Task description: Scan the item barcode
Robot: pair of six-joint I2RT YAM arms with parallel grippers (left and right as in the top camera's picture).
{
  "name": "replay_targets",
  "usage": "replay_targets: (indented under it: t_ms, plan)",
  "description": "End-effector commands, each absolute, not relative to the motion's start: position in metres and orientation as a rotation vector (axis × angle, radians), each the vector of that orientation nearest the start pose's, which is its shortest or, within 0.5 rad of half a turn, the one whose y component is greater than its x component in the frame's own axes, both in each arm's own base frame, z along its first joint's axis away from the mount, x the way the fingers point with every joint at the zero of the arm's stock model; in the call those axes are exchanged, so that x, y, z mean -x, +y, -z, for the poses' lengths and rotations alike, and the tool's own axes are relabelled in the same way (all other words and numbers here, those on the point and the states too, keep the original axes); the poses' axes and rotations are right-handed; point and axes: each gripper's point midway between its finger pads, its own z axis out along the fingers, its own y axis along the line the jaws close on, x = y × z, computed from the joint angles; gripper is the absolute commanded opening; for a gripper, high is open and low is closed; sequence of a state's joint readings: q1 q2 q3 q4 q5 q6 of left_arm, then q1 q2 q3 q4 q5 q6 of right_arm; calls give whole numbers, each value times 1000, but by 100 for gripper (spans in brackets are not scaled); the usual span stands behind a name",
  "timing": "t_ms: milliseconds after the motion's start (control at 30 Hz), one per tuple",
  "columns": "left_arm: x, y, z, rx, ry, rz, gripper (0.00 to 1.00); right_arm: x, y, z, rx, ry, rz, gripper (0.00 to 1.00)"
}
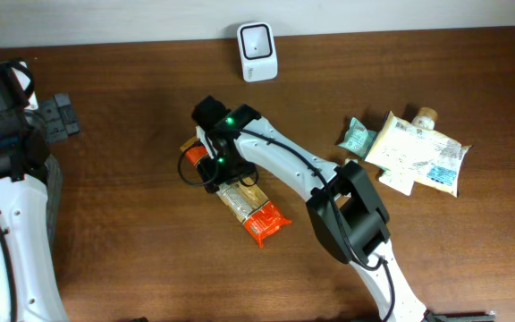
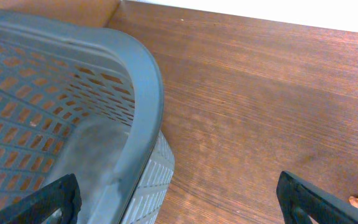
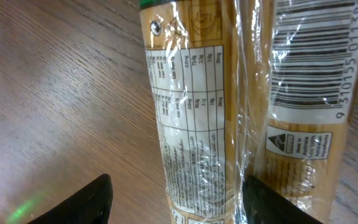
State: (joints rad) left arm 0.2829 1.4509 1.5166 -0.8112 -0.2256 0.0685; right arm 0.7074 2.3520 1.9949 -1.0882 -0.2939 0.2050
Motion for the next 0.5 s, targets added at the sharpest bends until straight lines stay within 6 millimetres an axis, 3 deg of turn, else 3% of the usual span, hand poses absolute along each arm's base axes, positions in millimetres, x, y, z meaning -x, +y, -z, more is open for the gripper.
replay_targets:
  t_ms: [0, 67, 133, 233, 467]
  plan:
    - [-378, 152, -292, 353, 2296, -453, 99, -360, 325, -54, 823, 3004, -514, 70]
    - [-378, 152, -292, 353, 2296, -453, 99, -387, 290, -104, 790, 2954, -519, 77]
    - [-378, 152, -292, 353, 2296, -453, 99, -399, 262, -112, 777, 2957, -576, 82]
    - [-378, 152, -292, 353, 2296, -453, 99, -383, 251, -83, 859, 3007, -785, 82]
    - [-378, 152, -292, 353, 2296, -453, 99, -349, 257, -39, 925, 3086, -904, 81]
